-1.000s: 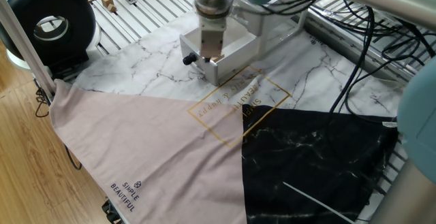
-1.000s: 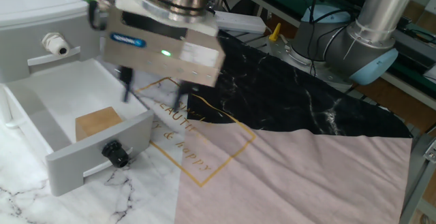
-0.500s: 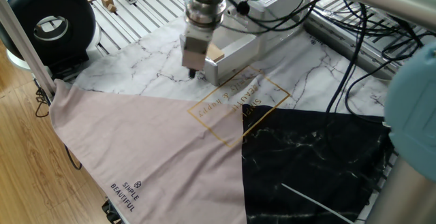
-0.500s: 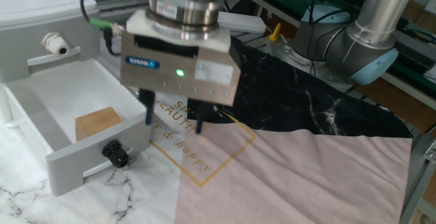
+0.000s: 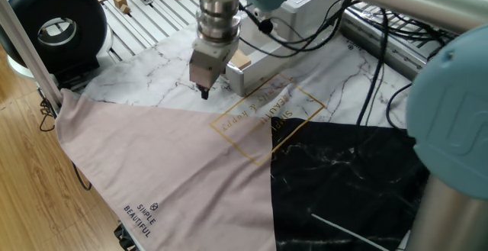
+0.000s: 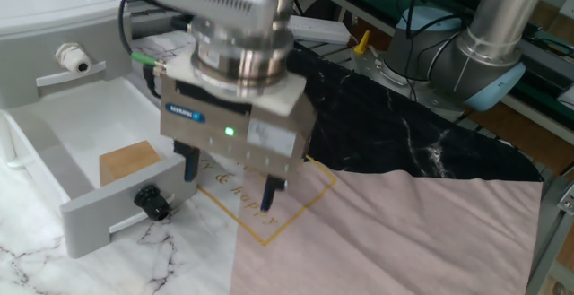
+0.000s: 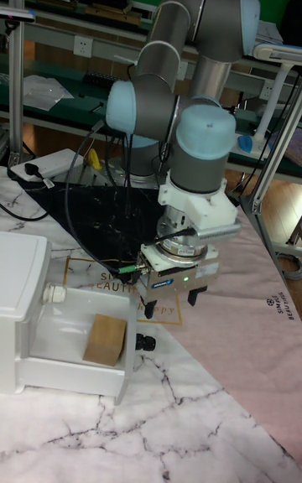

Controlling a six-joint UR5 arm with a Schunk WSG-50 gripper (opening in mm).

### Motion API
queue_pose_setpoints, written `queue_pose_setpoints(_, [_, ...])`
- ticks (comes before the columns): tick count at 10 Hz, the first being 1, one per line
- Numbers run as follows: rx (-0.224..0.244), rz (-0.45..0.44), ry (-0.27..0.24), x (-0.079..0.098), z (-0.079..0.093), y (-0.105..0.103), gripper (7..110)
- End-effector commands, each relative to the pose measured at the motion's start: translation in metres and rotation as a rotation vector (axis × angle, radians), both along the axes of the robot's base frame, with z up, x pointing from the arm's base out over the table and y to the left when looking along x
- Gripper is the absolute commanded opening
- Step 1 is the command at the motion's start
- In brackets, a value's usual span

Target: Put things in the drawer

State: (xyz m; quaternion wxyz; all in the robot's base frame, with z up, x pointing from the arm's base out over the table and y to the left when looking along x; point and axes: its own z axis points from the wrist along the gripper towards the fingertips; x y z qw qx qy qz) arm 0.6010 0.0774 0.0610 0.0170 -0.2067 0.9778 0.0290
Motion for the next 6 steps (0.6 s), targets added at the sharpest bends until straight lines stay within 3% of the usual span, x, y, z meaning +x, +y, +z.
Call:
queue_pose_setpoints(1, [-0.045, -0.124, 0.023, 0.001, -0.017, 0.019, 88])
queue_pose_setpoints(3, [-0.078, -0.151, -0.014, 0.017, -0.013, 0.029, 88])
queue_pose_setpoints(6, [-0.154, -0.156, -0.006, 0.022, -0.023, 0.009, 88])
